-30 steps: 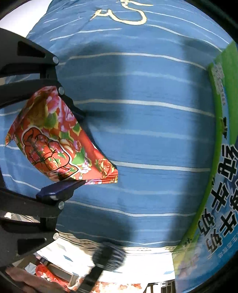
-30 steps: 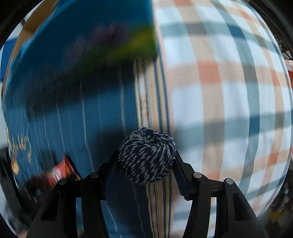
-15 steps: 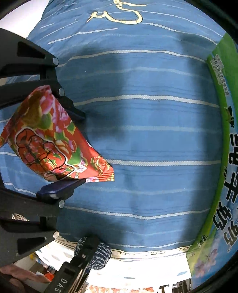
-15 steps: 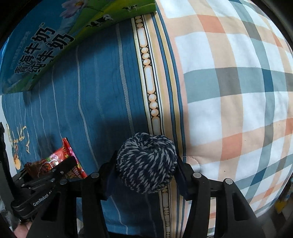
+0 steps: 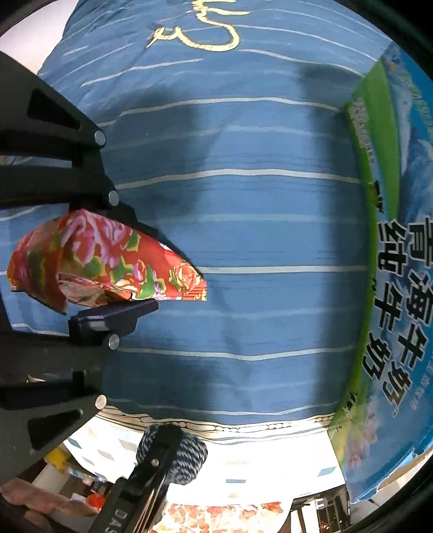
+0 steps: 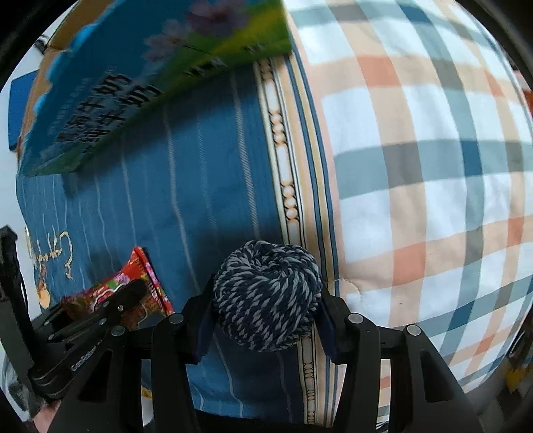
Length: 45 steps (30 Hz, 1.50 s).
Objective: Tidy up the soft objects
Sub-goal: 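Place the red bag and yarn ball into the box and open both tools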
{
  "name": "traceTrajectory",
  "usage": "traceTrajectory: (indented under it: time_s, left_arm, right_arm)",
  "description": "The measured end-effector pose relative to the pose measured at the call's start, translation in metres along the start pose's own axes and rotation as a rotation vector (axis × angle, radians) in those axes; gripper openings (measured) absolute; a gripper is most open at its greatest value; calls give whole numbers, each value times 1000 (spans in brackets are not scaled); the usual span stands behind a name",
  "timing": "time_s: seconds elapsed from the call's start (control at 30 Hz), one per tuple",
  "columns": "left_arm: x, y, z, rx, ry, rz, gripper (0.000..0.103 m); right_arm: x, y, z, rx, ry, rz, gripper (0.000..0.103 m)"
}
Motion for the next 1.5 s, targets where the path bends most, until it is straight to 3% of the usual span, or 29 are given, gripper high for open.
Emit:
traceTrajectory:
  time_s: [0.23, 0.53, 0.77, 0.97, 1.13, 1.27, 1.5]
  left_arm:
    - [-1, -34, 1, -56, -12, -25, 31]
    - [9, -130, 4, -129, 8, -185, 31]
    - [44, -200, 4, -179, 32, -311, 31]
    - [96, -227, 9, -175, 46, -367, 31]
    - [140, -224, 15, -206, 38, -349, 31]
    - [182, -206, 20, -264, 14, -293, 31]
    - [248, -144, 28, -308, -19, -139, 31]
  right_arm:
    - [-7, -25, 16, 8, -51, -39, 54]
    - [-7, -80, 53, 48, -126, -123, 54]
    - [14, -144, 83, 83, -183, -219, 54]
    - [49, -171, 110, 75, -214, -290, 54]
    - [103, -179, 127, 49, -220, -335, 54]
    - [149, -165, 129, 26, -202, -319, 54]
    - [221, -92, 124, -63, -169, -210, 54]
Point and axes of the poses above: each gripper's, at about its wrist camera, not at the fingertips, and y roughly the way its jaws point, z to its left, x to its top, the point moved 2 cm from there along y, roughly the way its jaws point, and after that the axes turned 3 degrees about x, right-handed, at the moved point
